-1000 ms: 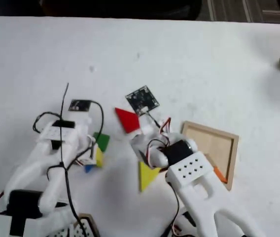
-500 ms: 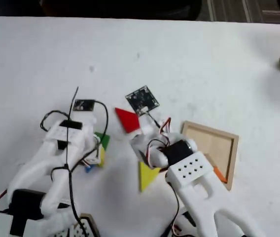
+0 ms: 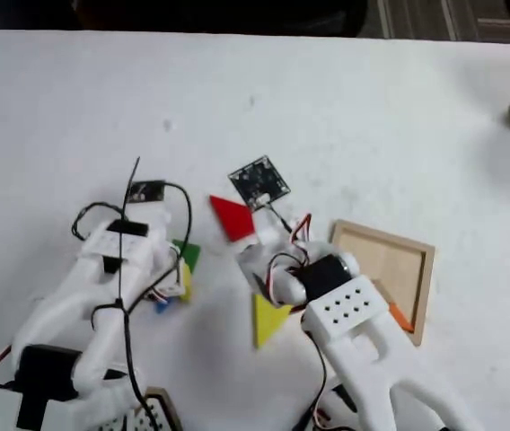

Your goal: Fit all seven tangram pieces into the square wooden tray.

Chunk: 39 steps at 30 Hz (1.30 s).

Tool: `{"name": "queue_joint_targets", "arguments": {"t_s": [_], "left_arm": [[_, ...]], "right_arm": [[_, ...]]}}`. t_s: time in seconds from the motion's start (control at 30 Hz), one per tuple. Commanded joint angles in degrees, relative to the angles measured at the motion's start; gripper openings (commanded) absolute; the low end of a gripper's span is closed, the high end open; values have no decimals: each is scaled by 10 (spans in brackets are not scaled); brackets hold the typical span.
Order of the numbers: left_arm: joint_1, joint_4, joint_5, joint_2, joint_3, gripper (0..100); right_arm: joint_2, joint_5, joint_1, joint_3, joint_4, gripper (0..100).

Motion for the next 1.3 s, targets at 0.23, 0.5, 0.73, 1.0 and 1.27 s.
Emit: {"name": "queue_joint_targets", "arguments": {"t_s": [0.23, 0.5, 0.73, 1.0, 1.27], "left_arm": [[-45, -51, 12, -2, -9, 229], [-44, -40, -4, -3, -11, 229], [-35, -25, -20, -70, 10, 229], [-13, -86, -20, -81, 61, 229], [-1, -46, -38, -77, 61, 229]], "right_arm": [[-20, 11, 4, -4, -11, 101], [-20, 11, 4, -4, -11, 101], [-20, 11, 3, -3, -11, 101], [-20, 11, 3, -2, -11, 101], [-20, 11, 3, -2, -11, 101]]}}
